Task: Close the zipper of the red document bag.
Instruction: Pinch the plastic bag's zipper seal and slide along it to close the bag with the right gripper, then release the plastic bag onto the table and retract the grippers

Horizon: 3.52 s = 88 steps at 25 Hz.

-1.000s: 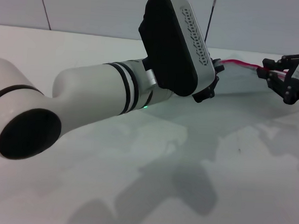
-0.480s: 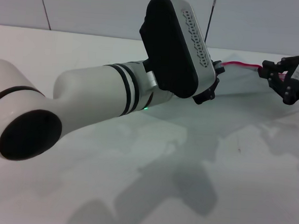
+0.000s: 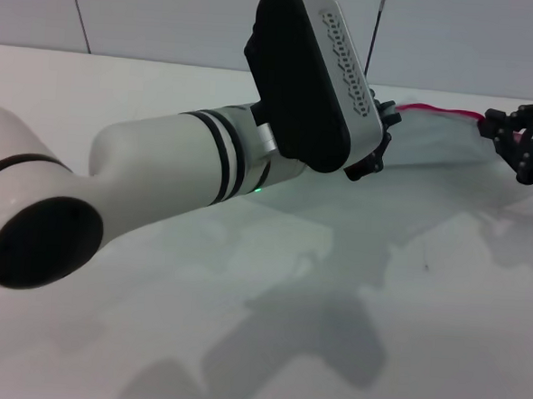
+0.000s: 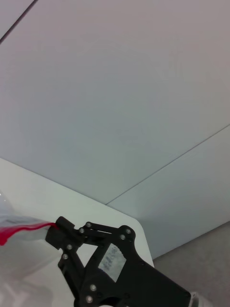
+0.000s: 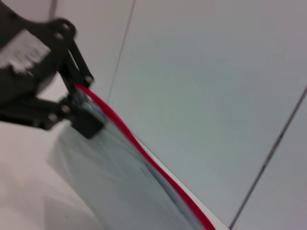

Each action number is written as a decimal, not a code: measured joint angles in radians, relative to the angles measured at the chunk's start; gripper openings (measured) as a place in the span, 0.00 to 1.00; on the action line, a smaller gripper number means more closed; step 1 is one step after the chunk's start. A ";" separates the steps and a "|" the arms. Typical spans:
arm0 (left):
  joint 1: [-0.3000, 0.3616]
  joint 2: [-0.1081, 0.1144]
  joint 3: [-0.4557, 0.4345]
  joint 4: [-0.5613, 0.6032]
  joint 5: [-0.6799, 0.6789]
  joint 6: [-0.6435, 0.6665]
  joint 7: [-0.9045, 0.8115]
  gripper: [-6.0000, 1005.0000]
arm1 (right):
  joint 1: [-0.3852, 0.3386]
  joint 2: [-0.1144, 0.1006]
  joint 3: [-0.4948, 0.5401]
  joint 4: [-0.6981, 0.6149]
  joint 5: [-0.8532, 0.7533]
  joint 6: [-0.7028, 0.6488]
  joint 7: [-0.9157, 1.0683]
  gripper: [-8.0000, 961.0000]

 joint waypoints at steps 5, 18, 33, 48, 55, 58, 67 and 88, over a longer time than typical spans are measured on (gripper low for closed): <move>0.026 0.000 -0.002 -0.033 -0.005 -0.002 0.029 0.08 | -0.001 -0.002 0.000 0.010 -0.008 -0.032 -0.003 0.09; 0.086 0.002 -0.004 -0.106 -0.006 -0.011 0.058 0.08 | 0.005 -0.005 0.005 0.055 -0.060 -0.146 -0.022 0.09; 0.137 0.002 -0.002 -0.188 -0.007 -0.025 0.086 0.09 | 0.014 -0.007 0.004 0.104 -0.096 -0.254 -0.030 0.09; 0.194 0.002 -0.008 -0.244 -0.007 -0.038 0.103 0.09 | 0.024 -0.008 0.004 0.160 -0.106 -0.329 -0.052 0.09; 0.211 0.002 -0.011 -0.259 -0.007 -0.040 0.111 0.09 | 0.024 -0.009 0.004 0.167 -0.108 -0.341 -0.056 0.09; 0.211 0.002 -0.012 -0.261 -0.007 -0.040 0.111 0.09 | 0.024 -0.009 0.004 0.171 -0.108 -0.348 -0.063 0.09; 0.208 0.002 -0.015 -0.256 -0.007 -0.039 0.111 0.09 | 0.028 -0.009 -0.003 0.178 -0.108 -0.376 -0.066 0.09; 0.184 -0.004 -0.116 -0.177 -0.101 0.008 0.074 0.55 | -0.005 0.003 0.013 0.173 0.073 -0.405 -0.068 0.62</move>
